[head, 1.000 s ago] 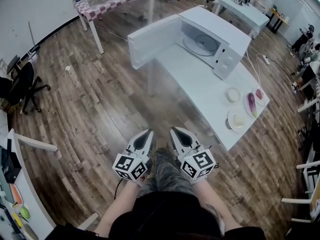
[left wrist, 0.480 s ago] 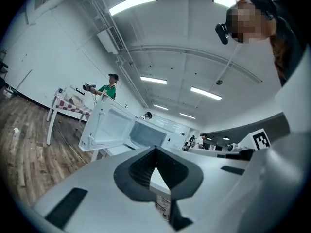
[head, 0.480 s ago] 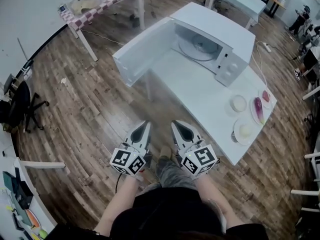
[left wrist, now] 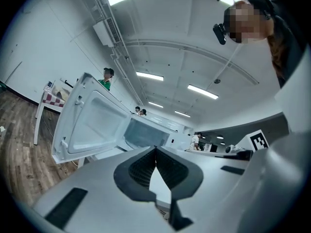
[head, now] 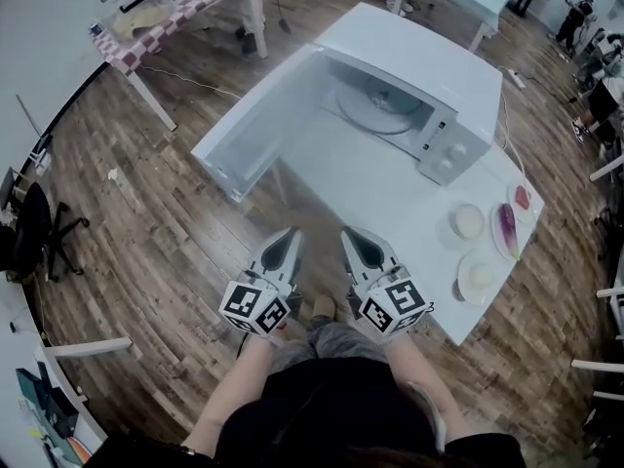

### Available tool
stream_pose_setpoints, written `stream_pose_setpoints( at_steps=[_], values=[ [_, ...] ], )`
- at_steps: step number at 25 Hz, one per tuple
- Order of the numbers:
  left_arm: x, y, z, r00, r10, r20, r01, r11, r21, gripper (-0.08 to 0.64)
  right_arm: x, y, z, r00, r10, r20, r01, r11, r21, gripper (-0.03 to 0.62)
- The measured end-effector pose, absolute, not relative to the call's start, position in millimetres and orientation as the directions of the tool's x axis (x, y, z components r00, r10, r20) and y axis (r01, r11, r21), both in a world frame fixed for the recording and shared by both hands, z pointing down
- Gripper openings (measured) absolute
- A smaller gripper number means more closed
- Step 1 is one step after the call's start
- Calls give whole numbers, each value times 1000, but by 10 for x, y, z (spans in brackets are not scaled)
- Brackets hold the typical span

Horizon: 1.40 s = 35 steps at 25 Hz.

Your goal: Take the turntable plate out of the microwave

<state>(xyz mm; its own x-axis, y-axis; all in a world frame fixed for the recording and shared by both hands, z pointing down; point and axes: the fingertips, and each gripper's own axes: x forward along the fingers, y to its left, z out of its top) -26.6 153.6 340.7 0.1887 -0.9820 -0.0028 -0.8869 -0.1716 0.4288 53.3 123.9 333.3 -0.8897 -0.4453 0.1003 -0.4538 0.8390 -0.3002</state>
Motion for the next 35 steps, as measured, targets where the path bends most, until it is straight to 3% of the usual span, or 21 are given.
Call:
stream_pose_setpoints(
  at_steps=[11, 35],
  values=[
    [-122, 1042, 3496, 259, -966, 15, -858, -223, 464, 12, 566, 880, 3429, -877, -461, 137, -478, 809, -342, 20],
    [-209, -665, 3809, 499, -863, 86, -771, -396, 499, 11, 363, -489, 3760, -728, -641, 241, -679, 628, -380, 20]
  ],
)
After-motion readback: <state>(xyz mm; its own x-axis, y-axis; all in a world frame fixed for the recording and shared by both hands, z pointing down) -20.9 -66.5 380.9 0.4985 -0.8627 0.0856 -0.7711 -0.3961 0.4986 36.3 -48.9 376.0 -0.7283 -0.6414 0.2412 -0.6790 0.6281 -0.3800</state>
